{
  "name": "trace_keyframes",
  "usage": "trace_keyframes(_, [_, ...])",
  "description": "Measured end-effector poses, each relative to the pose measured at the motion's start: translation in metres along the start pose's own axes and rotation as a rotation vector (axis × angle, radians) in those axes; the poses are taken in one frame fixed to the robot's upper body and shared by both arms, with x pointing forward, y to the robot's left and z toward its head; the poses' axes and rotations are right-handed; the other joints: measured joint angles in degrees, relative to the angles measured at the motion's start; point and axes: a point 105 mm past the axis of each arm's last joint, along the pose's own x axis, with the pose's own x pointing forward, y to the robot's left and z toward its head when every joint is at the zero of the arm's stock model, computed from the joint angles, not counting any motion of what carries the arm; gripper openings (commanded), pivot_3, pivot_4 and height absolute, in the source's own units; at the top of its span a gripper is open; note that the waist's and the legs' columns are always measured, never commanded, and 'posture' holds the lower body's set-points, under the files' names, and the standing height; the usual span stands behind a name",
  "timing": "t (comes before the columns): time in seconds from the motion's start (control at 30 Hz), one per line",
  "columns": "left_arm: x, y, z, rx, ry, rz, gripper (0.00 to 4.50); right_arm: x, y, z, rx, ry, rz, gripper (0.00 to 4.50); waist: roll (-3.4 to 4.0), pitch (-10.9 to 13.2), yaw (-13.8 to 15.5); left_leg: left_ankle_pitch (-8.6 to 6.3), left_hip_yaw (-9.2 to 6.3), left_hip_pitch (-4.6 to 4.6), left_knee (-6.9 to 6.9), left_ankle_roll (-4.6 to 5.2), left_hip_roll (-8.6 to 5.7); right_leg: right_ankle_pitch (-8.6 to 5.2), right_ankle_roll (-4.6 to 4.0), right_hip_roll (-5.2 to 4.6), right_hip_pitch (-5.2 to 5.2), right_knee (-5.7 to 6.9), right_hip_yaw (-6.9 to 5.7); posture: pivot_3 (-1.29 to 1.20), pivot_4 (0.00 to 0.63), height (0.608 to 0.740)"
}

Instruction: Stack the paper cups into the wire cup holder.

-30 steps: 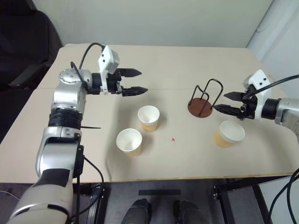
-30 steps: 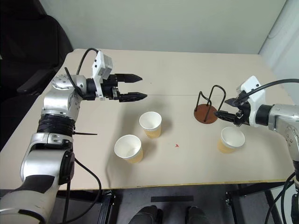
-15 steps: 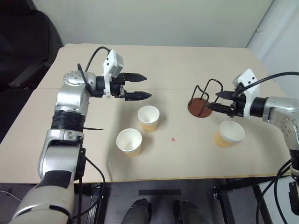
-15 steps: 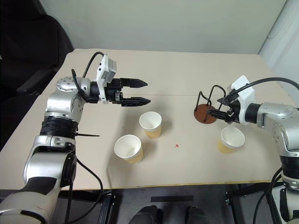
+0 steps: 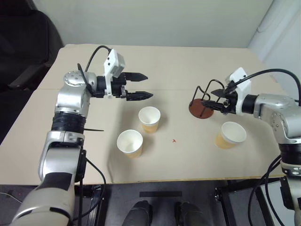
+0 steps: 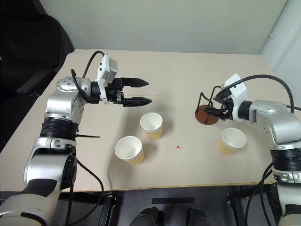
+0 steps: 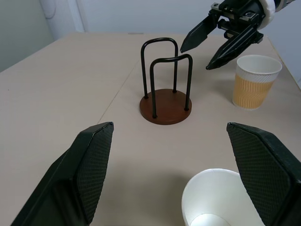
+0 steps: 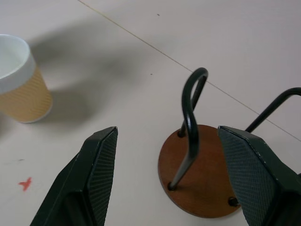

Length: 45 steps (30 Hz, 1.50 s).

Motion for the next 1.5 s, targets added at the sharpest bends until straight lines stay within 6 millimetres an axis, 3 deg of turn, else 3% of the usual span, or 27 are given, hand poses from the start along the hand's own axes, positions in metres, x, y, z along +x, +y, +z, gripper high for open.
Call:
trace_keyframes(0.53, [-0.006,0.0,0.002,0.011,0.01,0.022,4.12,0.014,-0.018,-0.025,0.015,0.053,-0.055,3.42,0.0,0.0,0.01,0.0,-0.01,0.0,-0.01,0.0,0.0,0.0,0.0,0.0,0.0,0.0,0.0,0.0,0.15,0.74])
trace_keyframes(0.63, [-0.006,0.0,0.003,0.014,0.011,0.023,4.18,0.015,-0.018,-0.026,0.022,0.056,-0.056,2.85,0.0,0.0,0.03,0.0,-0.01,0.0,-0.02,0.0,0.0,0.0,0.0,0.0,0.0,0.0,0.0,0.0,0.15,0.74])
trace_keyframes(0.9, [-0.006,0.0,0.002,0.012,0.013,0.026,4.18,0.017,-0.018,-0.022,0.036,0.043,-0.049,0.04,0.0,0.0,0.08,0.0,-0.01,0.0,-0.02,0.0,0.0,0.0,0.0,0.0,0.0,0.0,0.0,0.0,0.15,0.74])
trace_keyframes(1.13, [-0.007,0.0,0.002,0.013,0.016,0.022,4.18,0.011,-0.003,-0.017,0.044,0.044,0.019,0.04,0.0,0.0,0.08,0.0,-0.01,-0.02,-0.03,-0.01,-0.01,0.0,0.0,0.0,-0.01,-0.03,-0.01,0.0,0.15,0.74])
trace_keyframes(1.5, [-0.018,-0.009,-0.003,-0.029,0.077,-0.067,4.18,-0.017,0.054,0.02,-0.095,0.021,0.215,0.04,0.0,0.0,-0.01,0.0,-0.01,-0.06,-0.03,-0.01,0.0,0.0,0.0,0.0,-0.01,-0.07,-0.02,0.0,0.15,0.74])
